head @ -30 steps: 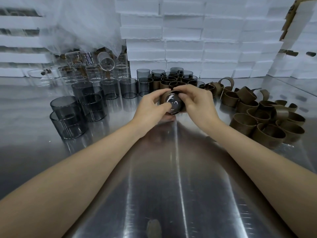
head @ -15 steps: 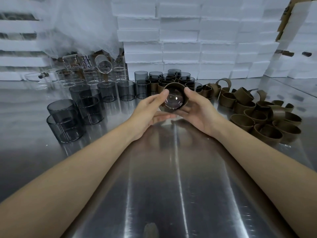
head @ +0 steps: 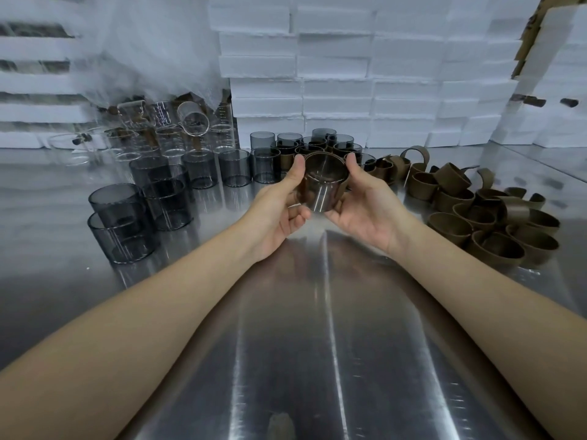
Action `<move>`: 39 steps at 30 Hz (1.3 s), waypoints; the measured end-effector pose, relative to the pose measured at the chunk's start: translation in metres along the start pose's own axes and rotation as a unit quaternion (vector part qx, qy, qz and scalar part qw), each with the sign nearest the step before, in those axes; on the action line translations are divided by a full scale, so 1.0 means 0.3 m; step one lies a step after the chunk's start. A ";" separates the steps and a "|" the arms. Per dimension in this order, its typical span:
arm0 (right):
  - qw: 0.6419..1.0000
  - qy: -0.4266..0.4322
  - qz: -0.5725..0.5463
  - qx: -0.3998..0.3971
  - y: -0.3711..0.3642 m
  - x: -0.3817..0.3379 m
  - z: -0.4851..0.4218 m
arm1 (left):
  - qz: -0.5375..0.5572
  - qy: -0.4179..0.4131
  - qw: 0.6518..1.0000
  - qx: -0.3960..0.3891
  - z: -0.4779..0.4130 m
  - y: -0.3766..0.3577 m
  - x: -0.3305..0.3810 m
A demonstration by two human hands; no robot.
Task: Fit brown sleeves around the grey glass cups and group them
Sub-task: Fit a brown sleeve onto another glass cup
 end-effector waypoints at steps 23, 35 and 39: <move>0.992 0.083 0.095 0.007 -0.005 -0.038 0.013 | -0.016 -0.122 0.992 -0.029 -0.020 -0.010 0.018; 0.997 0.040 0.072 0.012 0.023 -0.003 -0.009 | -0.077 -0.239 0.968 0.010 0.017 0.014 0.069; 0.993 0.068 0.097 0.024 0.025 -0.011 -0.007 | -0.078 -0.244 0.967 0.008 0.023 0.006 0.071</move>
Point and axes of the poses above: each hand's wrist, its own z-axis away from the middle knuckle, its own y-axis out of the back of the hand, x = y × z, the point moved 9 cm from there along -z, towards the middle knuckle, and after that the axes turned 12 degrees about x, right-handed, at the moved point
